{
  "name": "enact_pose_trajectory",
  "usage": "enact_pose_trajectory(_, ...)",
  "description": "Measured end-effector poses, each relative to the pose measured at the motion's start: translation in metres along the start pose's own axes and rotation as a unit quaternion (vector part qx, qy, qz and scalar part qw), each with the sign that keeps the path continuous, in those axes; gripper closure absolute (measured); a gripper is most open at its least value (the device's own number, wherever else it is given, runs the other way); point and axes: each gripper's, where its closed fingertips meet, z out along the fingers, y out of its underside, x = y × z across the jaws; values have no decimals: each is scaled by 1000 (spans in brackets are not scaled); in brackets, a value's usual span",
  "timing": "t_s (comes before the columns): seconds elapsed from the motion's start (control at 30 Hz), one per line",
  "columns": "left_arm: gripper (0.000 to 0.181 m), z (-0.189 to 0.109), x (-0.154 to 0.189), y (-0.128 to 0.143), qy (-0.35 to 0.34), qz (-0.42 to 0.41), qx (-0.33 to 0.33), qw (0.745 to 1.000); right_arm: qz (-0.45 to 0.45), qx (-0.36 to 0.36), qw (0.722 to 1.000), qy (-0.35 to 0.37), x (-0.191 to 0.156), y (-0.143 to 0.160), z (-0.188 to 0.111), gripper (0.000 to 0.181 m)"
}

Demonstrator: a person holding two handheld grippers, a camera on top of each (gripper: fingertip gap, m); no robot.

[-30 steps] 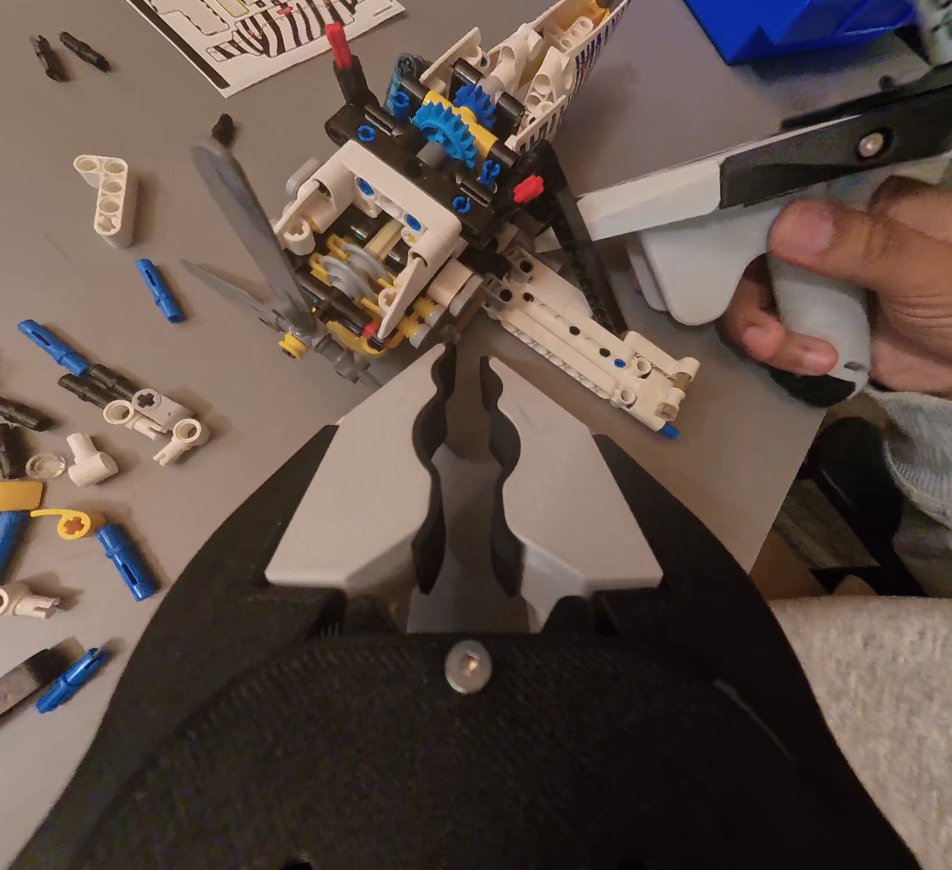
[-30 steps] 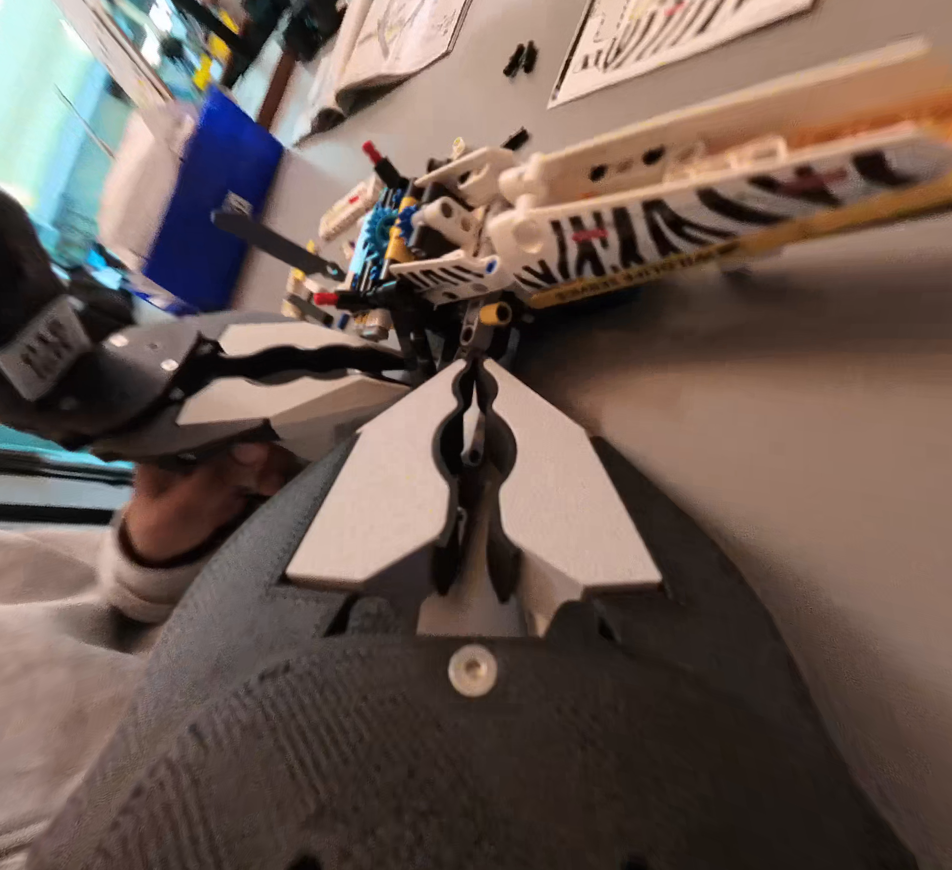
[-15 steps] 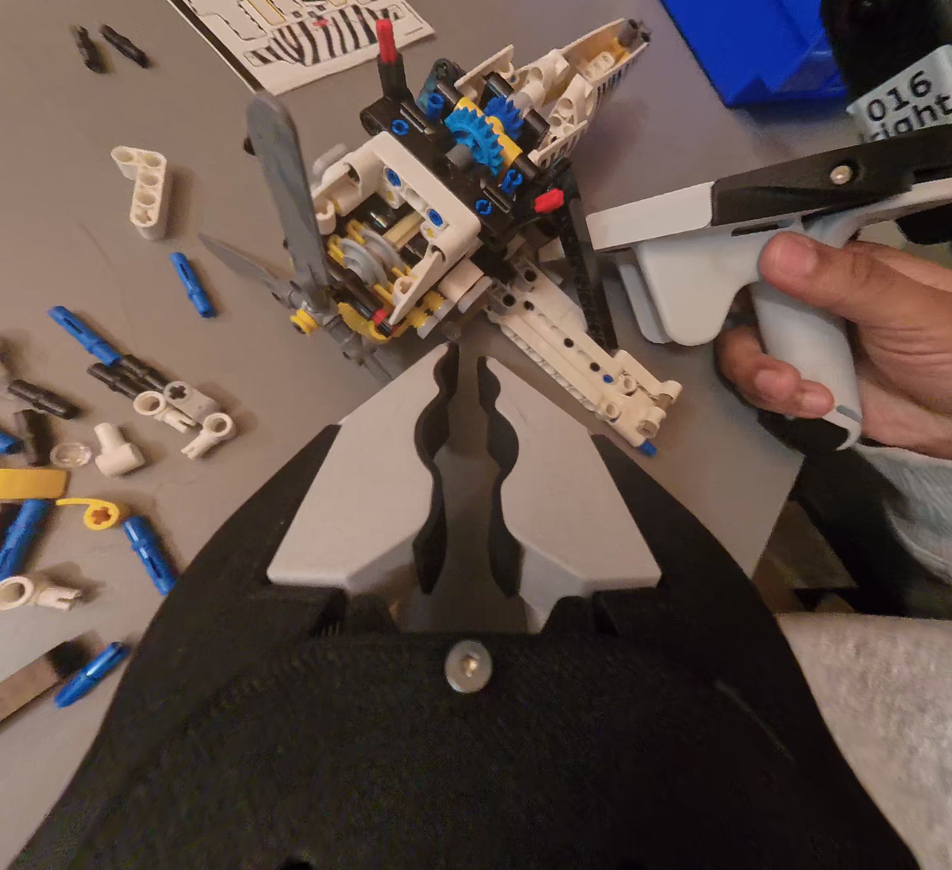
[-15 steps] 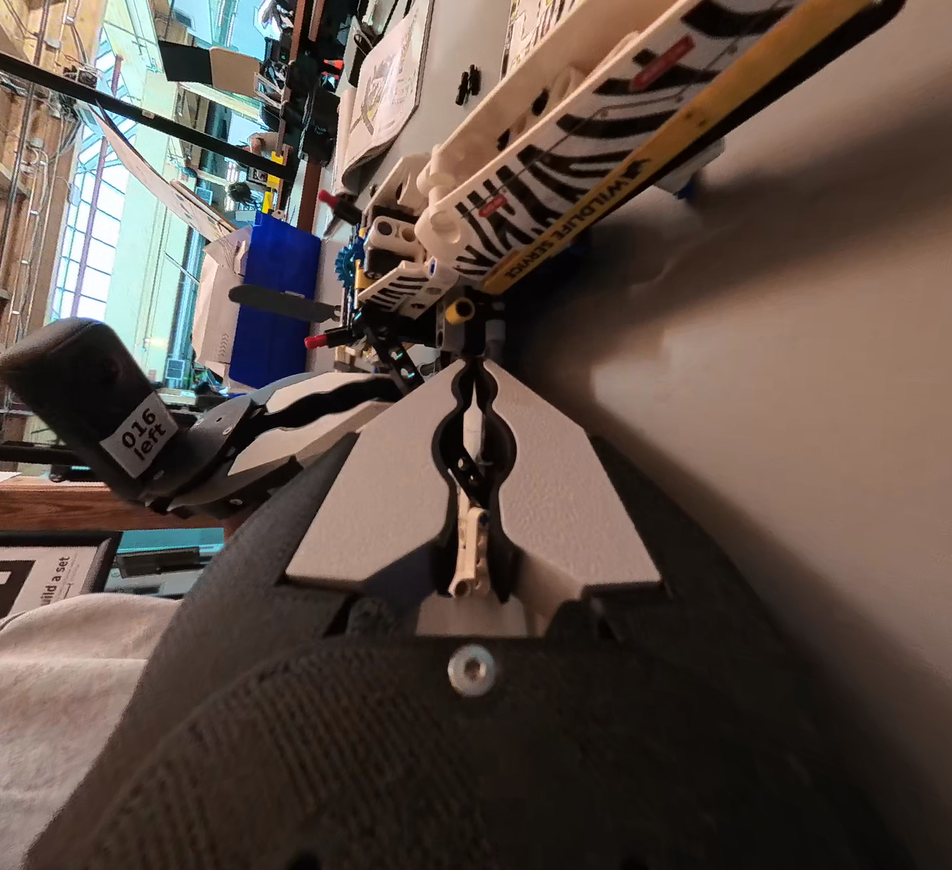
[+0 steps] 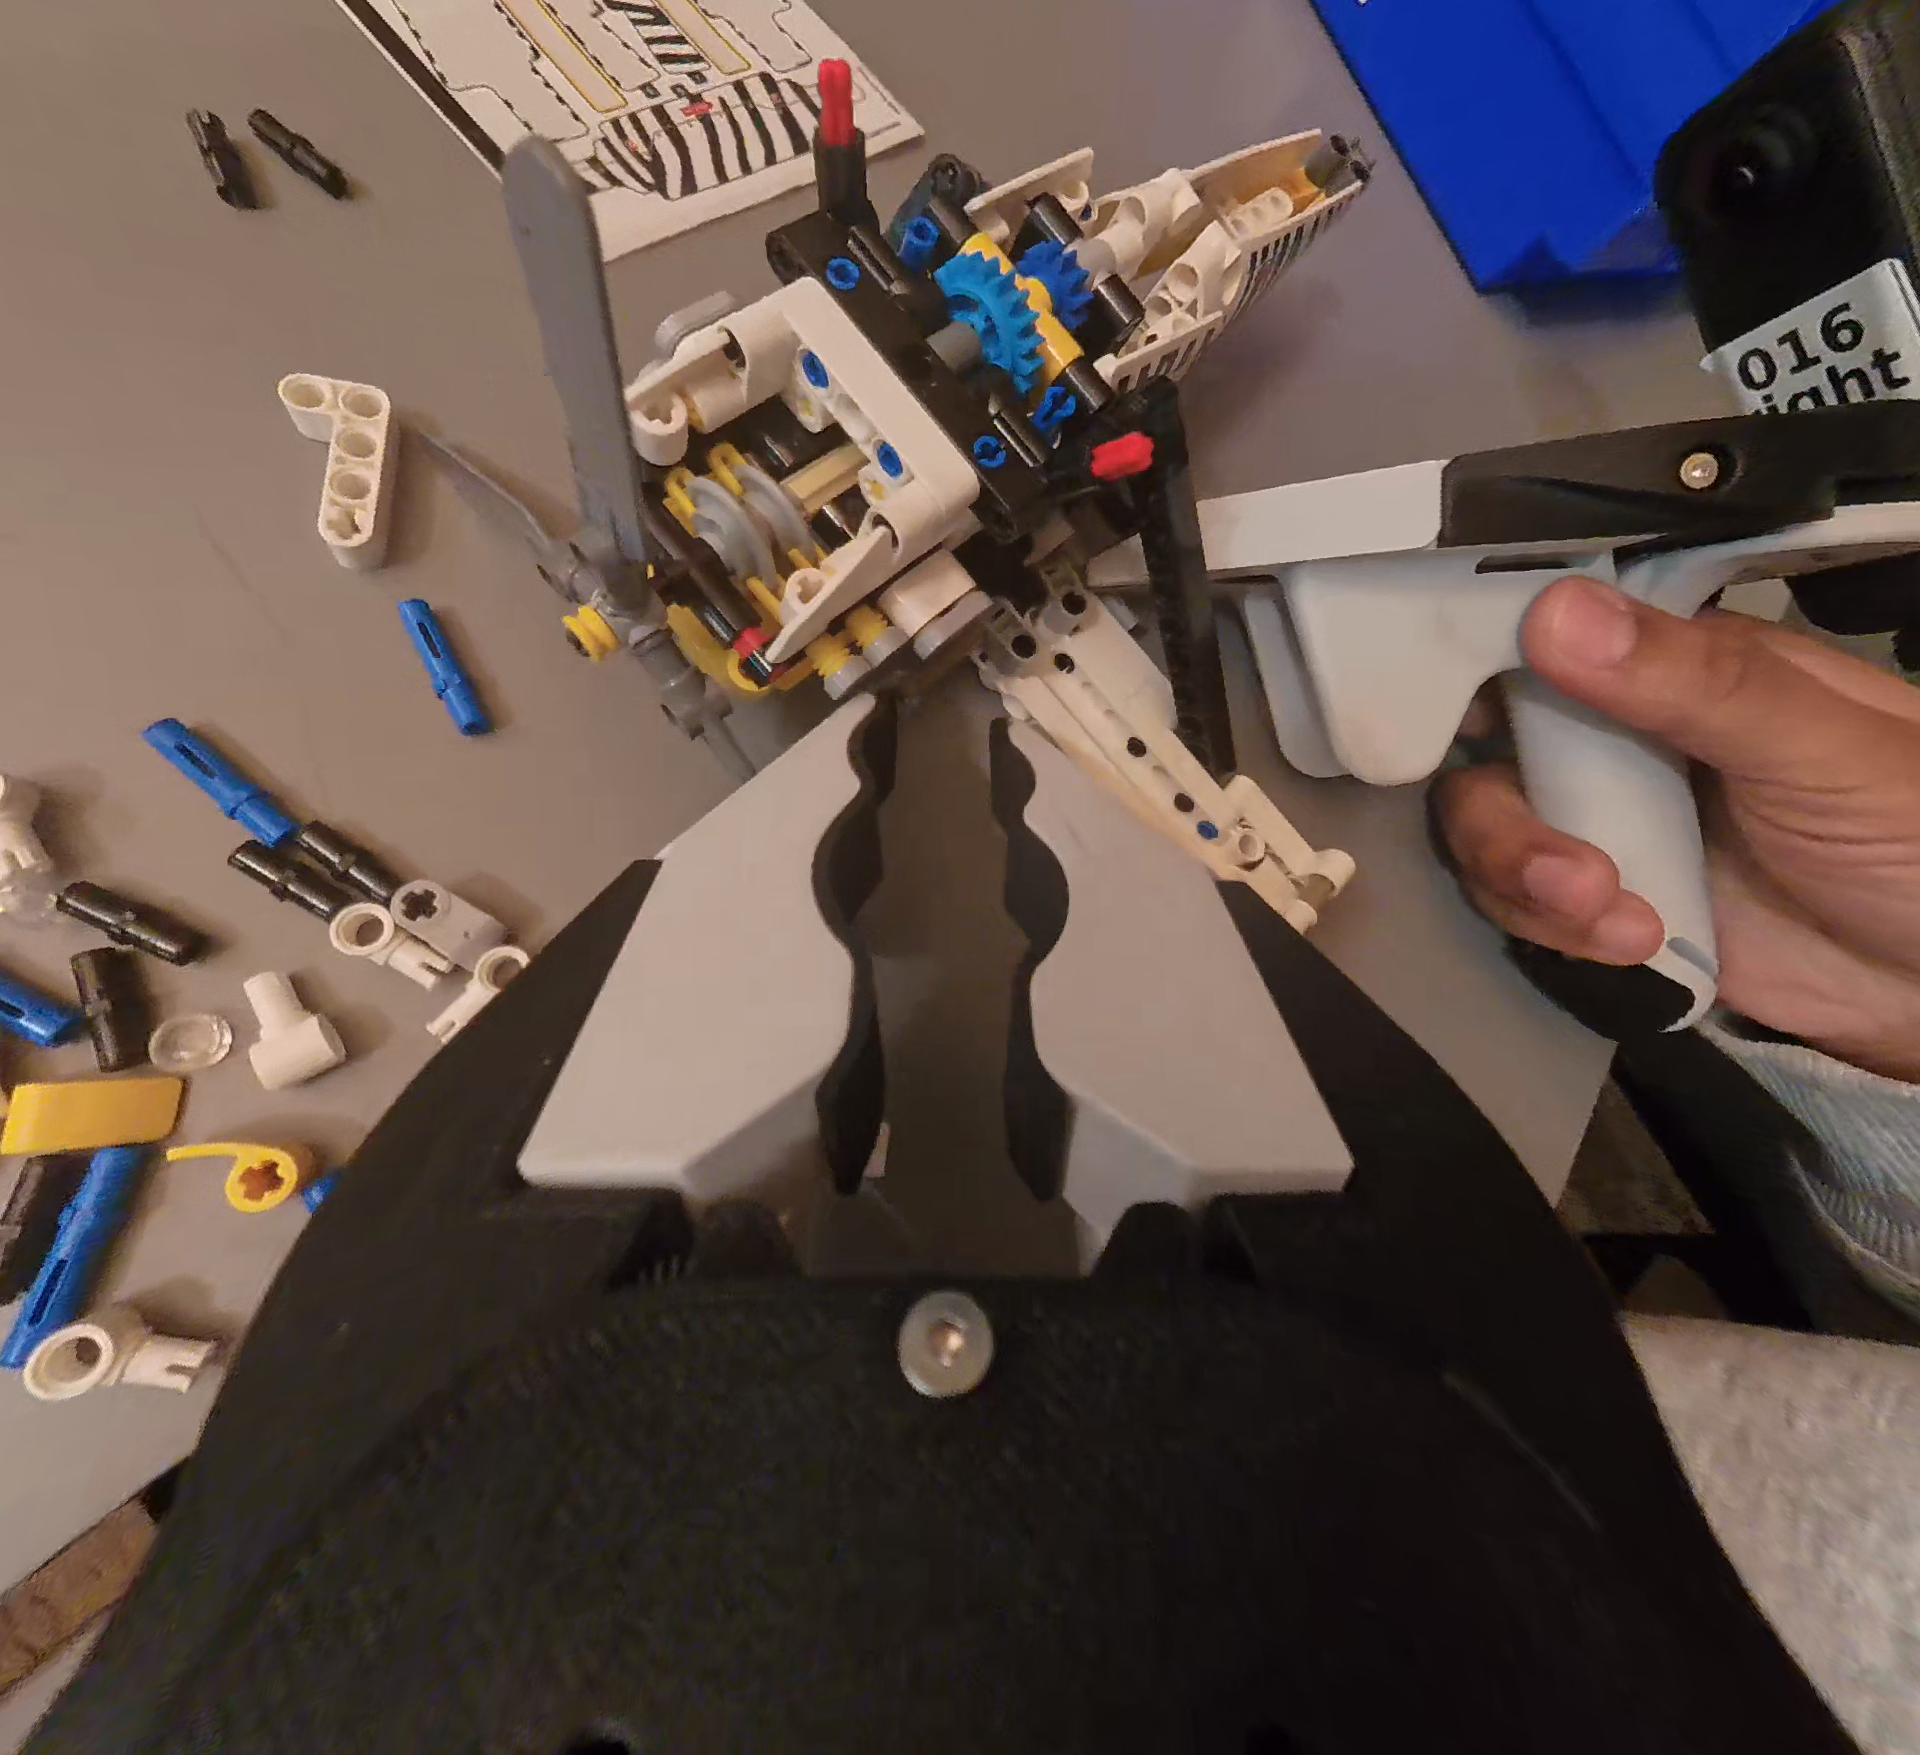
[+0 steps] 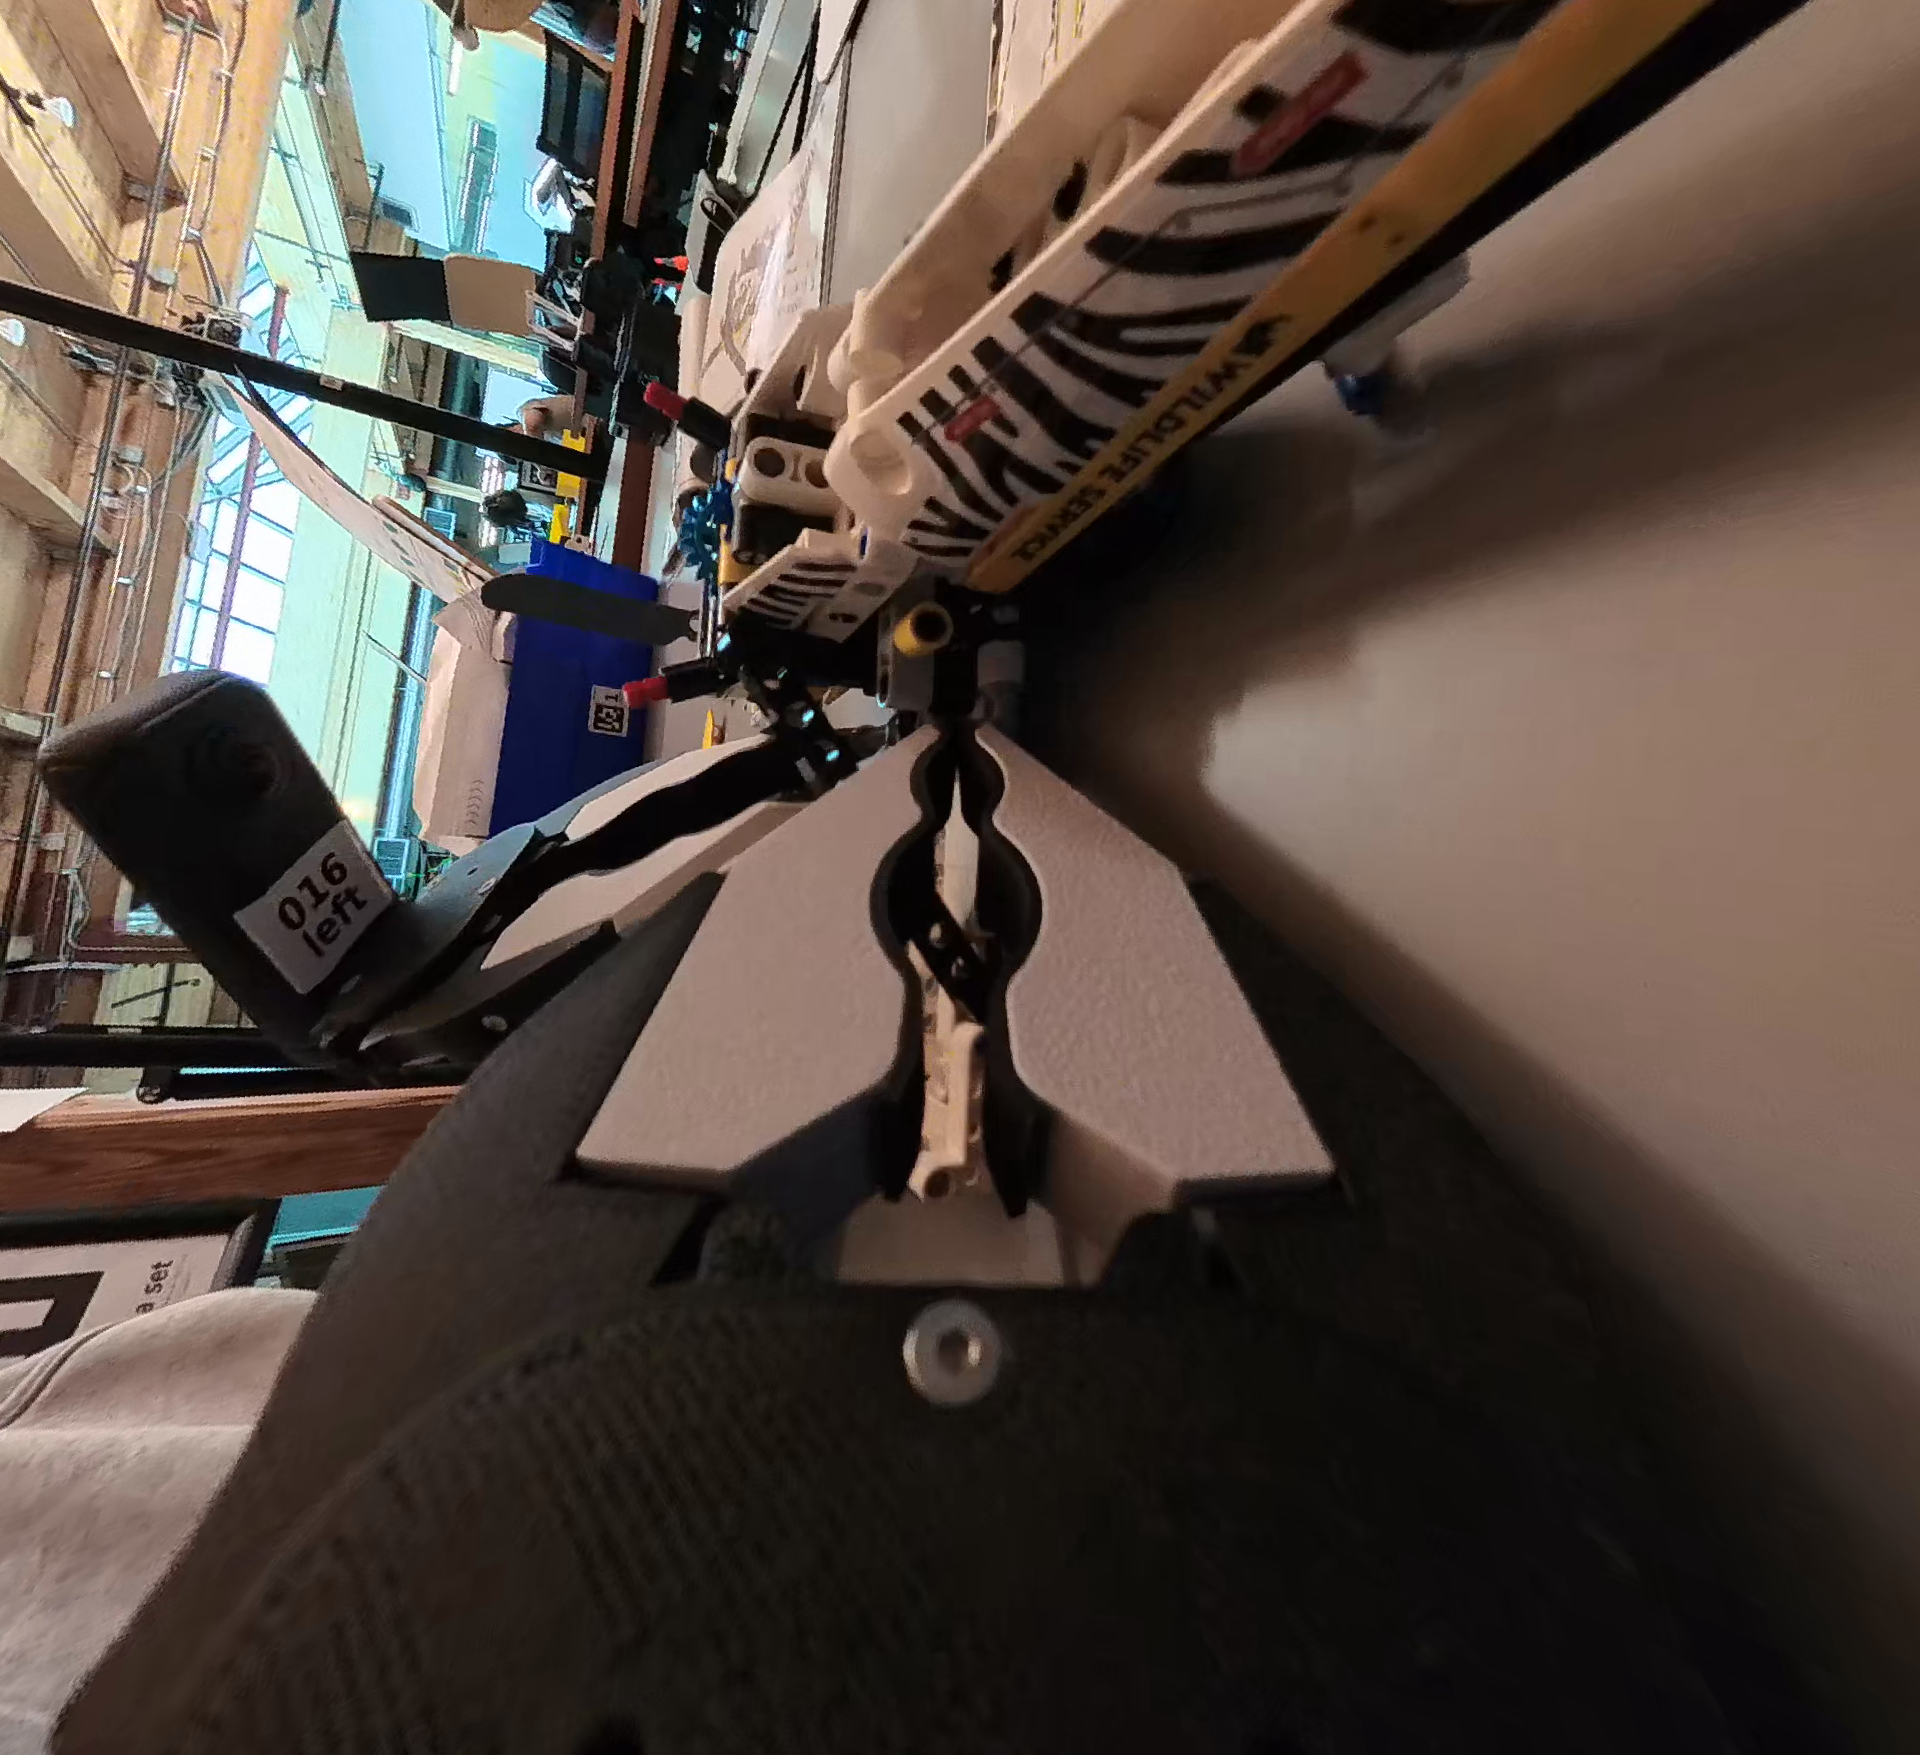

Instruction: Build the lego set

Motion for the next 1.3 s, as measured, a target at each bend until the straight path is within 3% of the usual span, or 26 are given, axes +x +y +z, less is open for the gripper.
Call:
enact_pose_trajectory(0.33, 158, 1, -3, -2, 5, -7, 1, 1000, -7, -16, 1000, -4, -3, 2, 6, 181)
enact_pose_trajectory(0.57, 156, 4, -5, 1, -13, 33, -21, 999, -33, -43, 999, -2, -4, 6, 7, 181)
enact_pose_trajectory(1.0, 149, -1, 4, 1, 41, -3, -3, 999, -52, -36, 998, 13, -2, 4, 0, 181)
enact_pose_trajectory(1.17, 145, -8, 17, 6, 103, -26, -5, 994, -142, 24, 987, 73, 2, -2, -28, 175)
enact_pose_trajectory(1.3, 142, -25, 16, -5, 104, 6, 35, 994, -284, 89, 949, 106, -22, -2, -39, 159)
